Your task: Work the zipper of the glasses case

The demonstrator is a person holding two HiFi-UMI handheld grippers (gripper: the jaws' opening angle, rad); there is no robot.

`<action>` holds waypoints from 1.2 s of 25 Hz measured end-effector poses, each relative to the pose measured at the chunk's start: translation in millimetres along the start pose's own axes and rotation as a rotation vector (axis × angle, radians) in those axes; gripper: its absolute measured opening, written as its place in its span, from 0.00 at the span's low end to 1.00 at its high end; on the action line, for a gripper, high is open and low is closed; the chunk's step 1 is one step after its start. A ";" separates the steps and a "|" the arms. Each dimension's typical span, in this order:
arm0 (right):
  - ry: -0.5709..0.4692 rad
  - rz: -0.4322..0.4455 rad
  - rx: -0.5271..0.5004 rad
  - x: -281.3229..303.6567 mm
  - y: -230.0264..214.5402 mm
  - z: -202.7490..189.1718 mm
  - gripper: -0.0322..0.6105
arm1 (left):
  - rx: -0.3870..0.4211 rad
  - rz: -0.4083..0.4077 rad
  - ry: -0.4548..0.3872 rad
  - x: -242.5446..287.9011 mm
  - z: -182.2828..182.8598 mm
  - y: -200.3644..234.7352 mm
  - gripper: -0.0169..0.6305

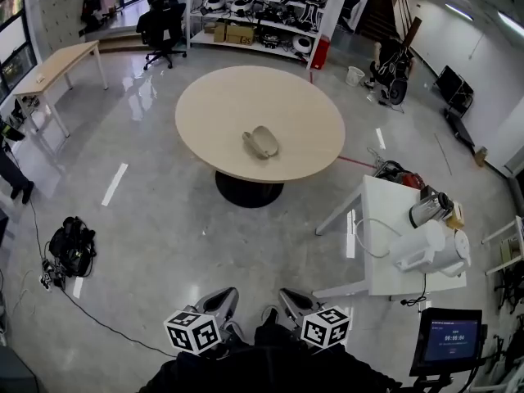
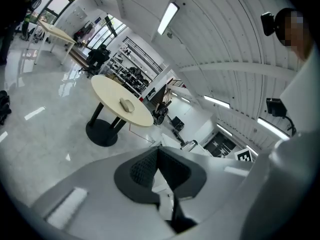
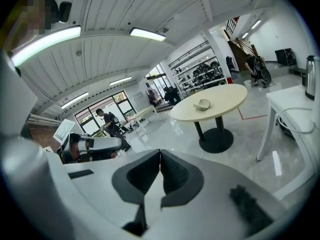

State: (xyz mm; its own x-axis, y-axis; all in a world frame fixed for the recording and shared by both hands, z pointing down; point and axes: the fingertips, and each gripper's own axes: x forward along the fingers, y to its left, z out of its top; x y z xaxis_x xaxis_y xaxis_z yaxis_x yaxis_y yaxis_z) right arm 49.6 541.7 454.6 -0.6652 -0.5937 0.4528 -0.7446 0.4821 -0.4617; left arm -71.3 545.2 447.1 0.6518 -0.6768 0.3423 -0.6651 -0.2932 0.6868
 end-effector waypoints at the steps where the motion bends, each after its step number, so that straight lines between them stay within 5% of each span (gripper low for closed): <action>1: 0.006 0.003 0.000 5.9 0.0 1.3 0.06 | -0.006 0.001 0.000 1.4 2.6 4.7 0.04; 9: 0.028 0.074 -0.006 64.4 -14.0 30.4 0.06 | -0.025 0.074 -0.040 19.2 42.1 43.8 0.04; 15: 0.029 0.142 -0.025 109.6 -46.2 91.0 0.06 | 0.006 0.128 -0.062 65.8 99.4 53.1 0.04; 30: -0.051 0.122 0.045 137.4 -155.8 176.8 0.06 | 0.093 0.095 -0.021 189.6 165.6 34.4 0.04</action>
State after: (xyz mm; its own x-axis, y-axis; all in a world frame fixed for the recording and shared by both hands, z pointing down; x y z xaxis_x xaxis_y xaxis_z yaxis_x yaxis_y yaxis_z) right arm 84.1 271.1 454.0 -0.7460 -0.5650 0.3524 -0.6544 0.5239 -0.5453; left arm -30.9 295.0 429.4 0.5769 -0.7181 0.3893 -0.7553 -0.2875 0.5890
